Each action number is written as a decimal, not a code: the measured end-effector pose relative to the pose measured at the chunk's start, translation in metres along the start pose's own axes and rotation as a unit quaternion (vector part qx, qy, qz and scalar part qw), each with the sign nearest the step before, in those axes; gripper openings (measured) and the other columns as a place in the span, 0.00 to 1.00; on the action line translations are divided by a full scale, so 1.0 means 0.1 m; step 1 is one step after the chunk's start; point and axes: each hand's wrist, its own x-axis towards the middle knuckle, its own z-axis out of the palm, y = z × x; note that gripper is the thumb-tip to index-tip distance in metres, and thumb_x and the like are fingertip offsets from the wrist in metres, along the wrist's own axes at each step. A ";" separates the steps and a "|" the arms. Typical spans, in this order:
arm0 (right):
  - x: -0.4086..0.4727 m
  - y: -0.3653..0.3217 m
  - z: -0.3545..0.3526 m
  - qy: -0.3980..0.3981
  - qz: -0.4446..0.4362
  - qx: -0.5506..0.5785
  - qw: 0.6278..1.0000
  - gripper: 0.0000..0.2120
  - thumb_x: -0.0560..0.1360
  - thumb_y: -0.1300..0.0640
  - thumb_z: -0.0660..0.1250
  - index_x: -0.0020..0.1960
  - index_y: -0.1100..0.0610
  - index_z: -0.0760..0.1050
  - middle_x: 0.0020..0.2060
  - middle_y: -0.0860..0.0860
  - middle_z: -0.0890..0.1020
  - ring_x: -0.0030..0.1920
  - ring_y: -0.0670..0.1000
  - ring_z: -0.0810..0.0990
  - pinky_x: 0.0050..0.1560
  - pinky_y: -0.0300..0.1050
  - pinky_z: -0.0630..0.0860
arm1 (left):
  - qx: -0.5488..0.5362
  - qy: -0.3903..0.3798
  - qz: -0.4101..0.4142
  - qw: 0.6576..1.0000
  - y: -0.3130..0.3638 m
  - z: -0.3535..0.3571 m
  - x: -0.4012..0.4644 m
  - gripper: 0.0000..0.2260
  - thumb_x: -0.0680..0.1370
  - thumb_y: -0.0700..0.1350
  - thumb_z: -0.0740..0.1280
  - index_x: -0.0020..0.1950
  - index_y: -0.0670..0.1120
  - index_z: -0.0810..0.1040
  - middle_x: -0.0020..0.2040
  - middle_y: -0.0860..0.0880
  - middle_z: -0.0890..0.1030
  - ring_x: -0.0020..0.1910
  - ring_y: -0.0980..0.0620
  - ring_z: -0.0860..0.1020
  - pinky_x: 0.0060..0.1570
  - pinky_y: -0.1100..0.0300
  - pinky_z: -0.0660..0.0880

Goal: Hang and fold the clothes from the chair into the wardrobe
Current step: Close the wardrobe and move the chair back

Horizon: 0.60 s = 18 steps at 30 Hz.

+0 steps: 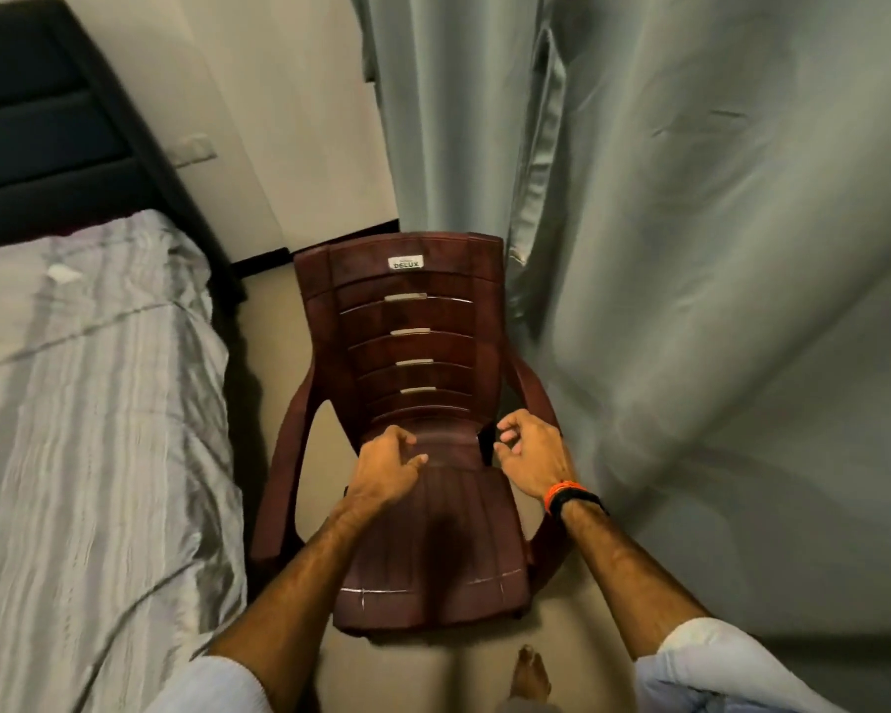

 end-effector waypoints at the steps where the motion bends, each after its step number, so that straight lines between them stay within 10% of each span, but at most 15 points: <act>1: 0.13 0.00 0.01 -0.010 -0.003 0.001 1.000 0.10 0.73 0.56 0.71 0.53 0.50 0.75 0.44 0.43 0.80 0.42 0.48 0.80 0.51 0.51 0.79 | -0.004 0.009 -0.015 1.000 -0.01 -0.01 0.07 0.14 0.77 0.48 0.71 0.60 0.45 0.75 0.53 0.49 0.79 0.54 0.50 0.78 0.56 0.57 0.75; 18: 1.88 0.22 0.74 -0.082 0.094 0.032 0.992 0.10 0.73 0.59 0.71 0.53 0.57 0.77 0.41 0.48 0.80 0.44 0.50 0.80 0.48 0.41 0.76 | -0.097 0.019 -0.193 0.976 -0.73 0.01 1.64 0.13 0.77 0.45 0.72 0.58 0.43 0.75 0.49 0.48 0.80 0.52 0.47 0.80 0.56 0.51 0.78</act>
